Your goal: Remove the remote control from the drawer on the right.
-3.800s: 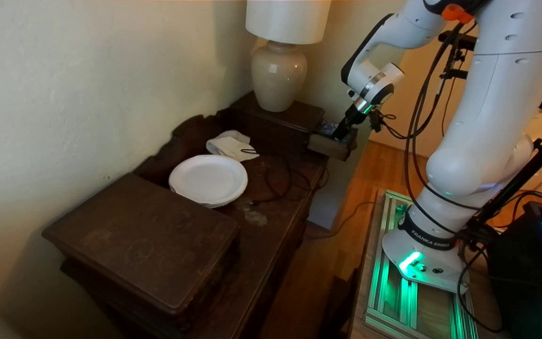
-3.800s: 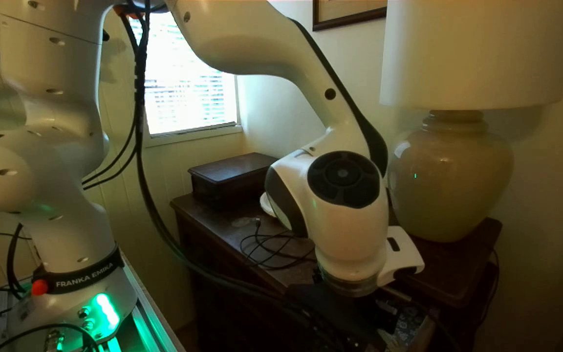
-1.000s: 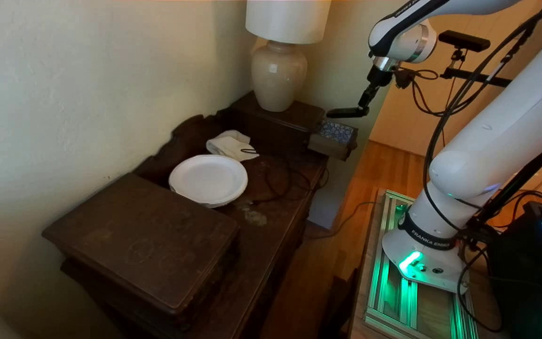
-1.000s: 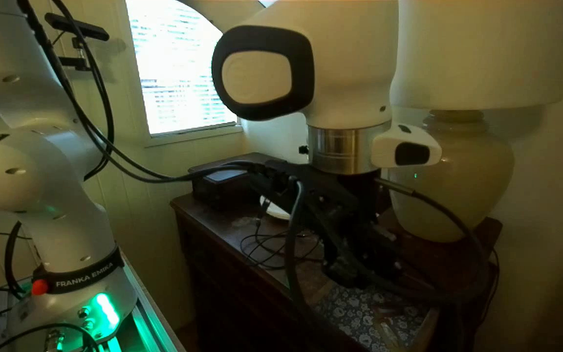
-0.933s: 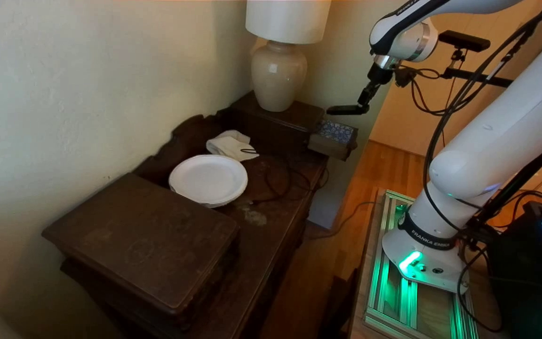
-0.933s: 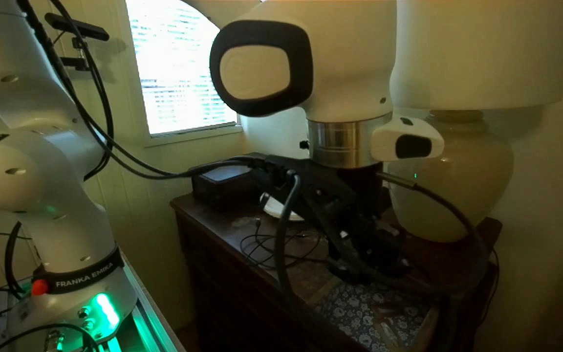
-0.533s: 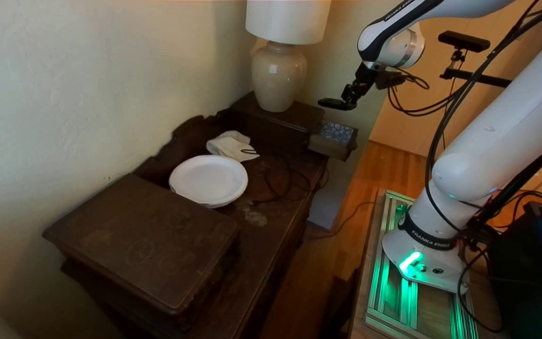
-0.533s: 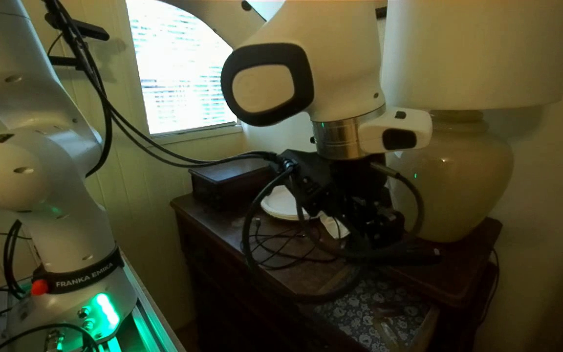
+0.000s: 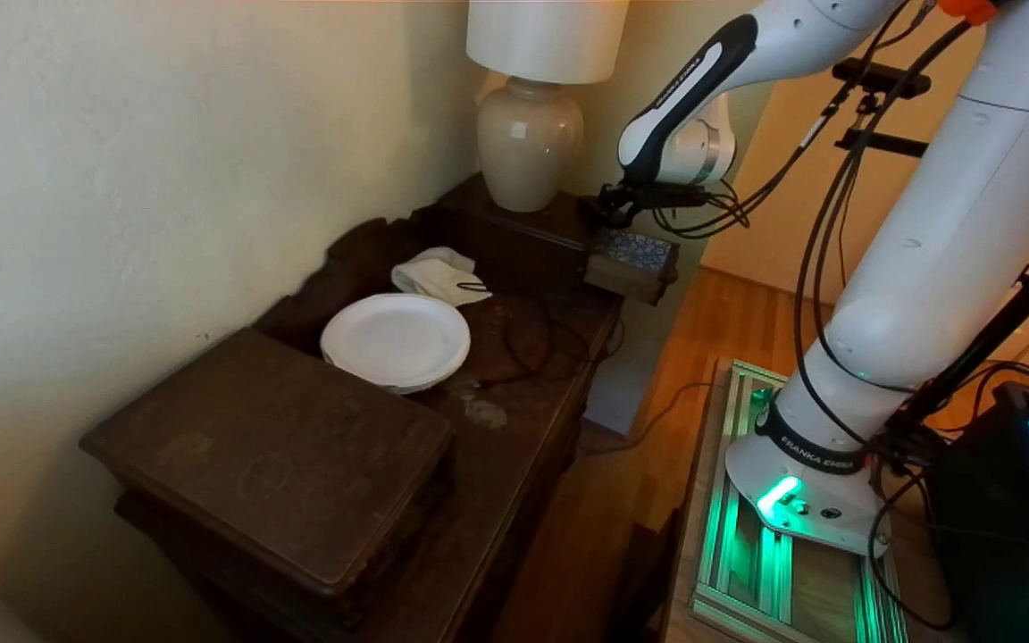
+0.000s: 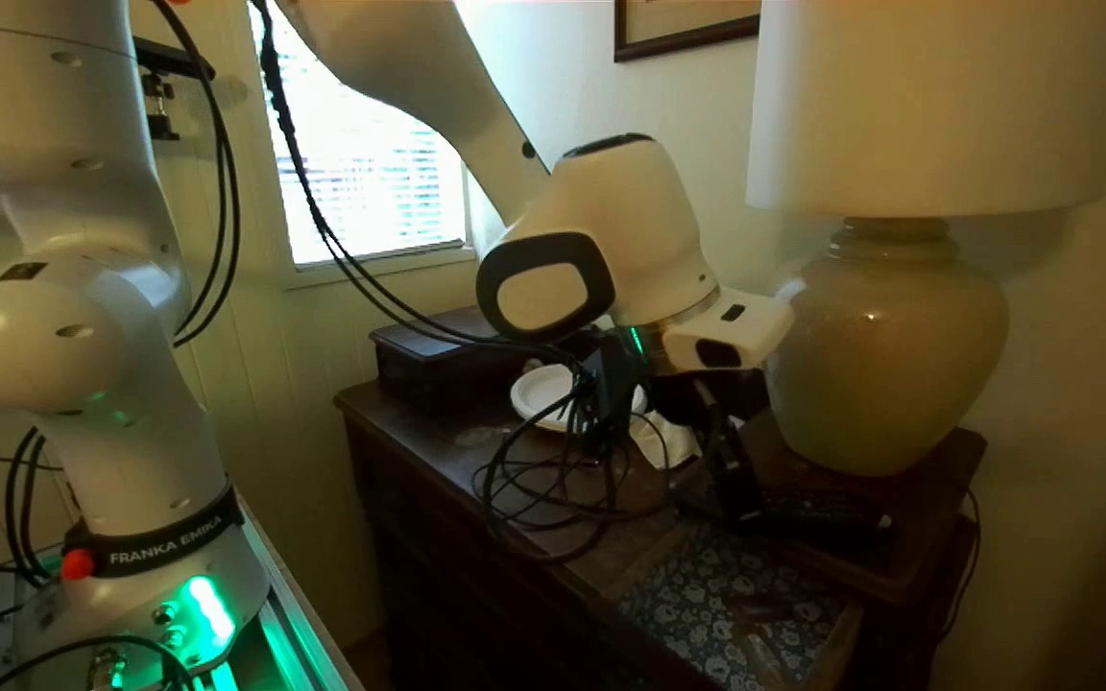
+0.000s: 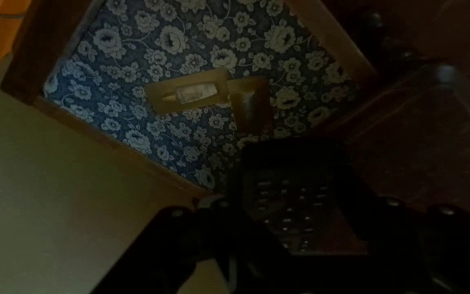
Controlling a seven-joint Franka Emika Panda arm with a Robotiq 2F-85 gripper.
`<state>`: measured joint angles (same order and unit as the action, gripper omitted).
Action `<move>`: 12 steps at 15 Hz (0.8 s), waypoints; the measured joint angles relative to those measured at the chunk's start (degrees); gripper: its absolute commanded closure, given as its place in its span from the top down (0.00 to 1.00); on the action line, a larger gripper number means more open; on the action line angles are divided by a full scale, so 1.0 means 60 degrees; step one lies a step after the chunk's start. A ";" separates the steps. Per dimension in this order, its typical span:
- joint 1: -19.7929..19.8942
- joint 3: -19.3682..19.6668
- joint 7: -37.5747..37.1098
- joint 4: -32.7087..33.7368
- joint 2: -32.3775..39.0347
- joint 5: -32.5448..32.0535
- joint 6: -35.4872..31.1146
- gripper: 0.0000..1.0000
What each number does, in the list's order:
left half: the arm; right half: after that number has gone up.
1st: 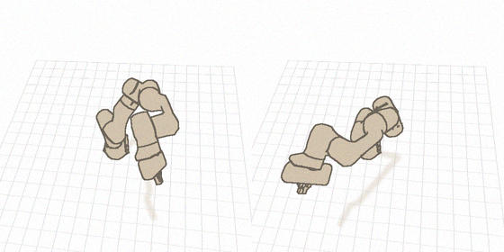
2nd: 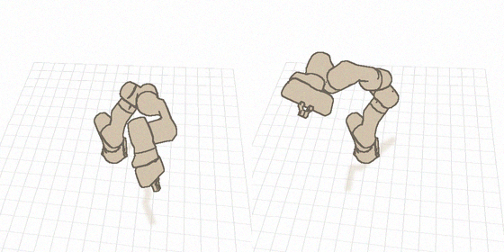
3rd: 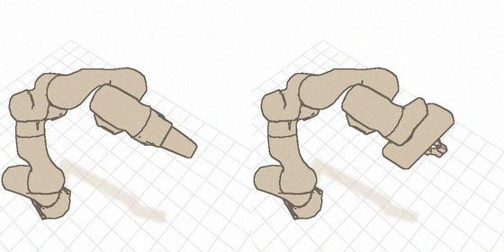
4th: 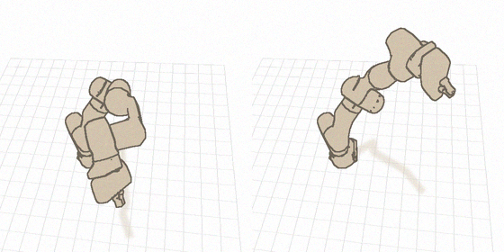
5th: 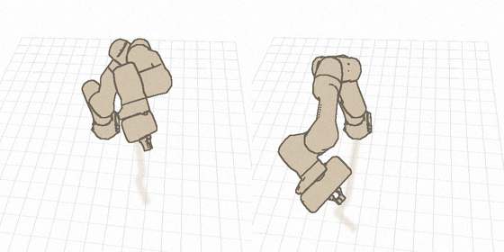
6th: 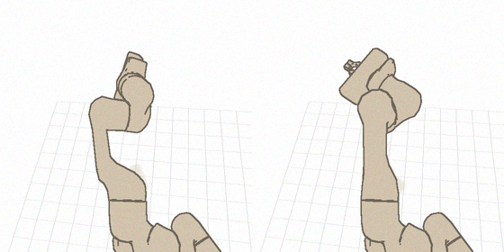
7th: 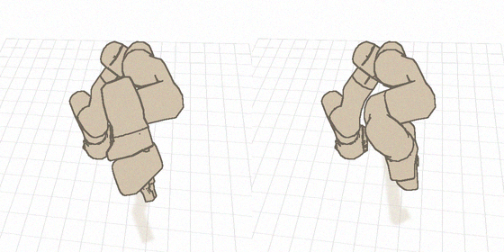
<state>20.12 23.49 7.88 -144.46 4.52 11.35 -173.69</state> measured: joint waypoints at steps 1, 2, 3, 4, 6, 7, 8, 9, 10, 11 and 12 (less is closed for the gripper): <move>-0.0005 -0.0035 -0.0474 0.0036 0.0327 -0.0008 -0.0398 0.36; -0.0017 -0.0060 -0.0876 0.0100 0.0561 -0.0008 -0.0760 0.36; -0.0036 -0.0070 -0.1247 0.0164 0.0717 -0.0005 -0.1017 0.36; -0.0051 -0.0087 -0.1563 0.0217 0.0829 0.0003 -0.1190 0.36; -0.0078 -0.0160 -0.2069 0.0327 0.0953 0.0021 -0.1304 0.36; -0.0106 -0.0210 -0.2281 0.0380 0.0993 0.0031 -0.1303 0.36; -0.0145 -0.0263 -0.2469 0.0425 0.1031 0.0034 -0.1303 0.36; -0.0183 -0.0325 -0.2623 0.0479 0.1071 0.0038 -0.1303 0.36; -0.0227 -0.0392 -0.2773 0.0530 0.1101 0.0047 -0.1303 0.36; -0.0274 -0.0457 -0.2912 0.0582 0.1130 0.0063 -0.1302 0.36; -0.0313 -0.0521 -0.3026 0.0636 0.1167 0.0073 -0.1302 0.36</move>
<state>18.24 20.36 -10.28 -140.64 11.52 11.78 -181.50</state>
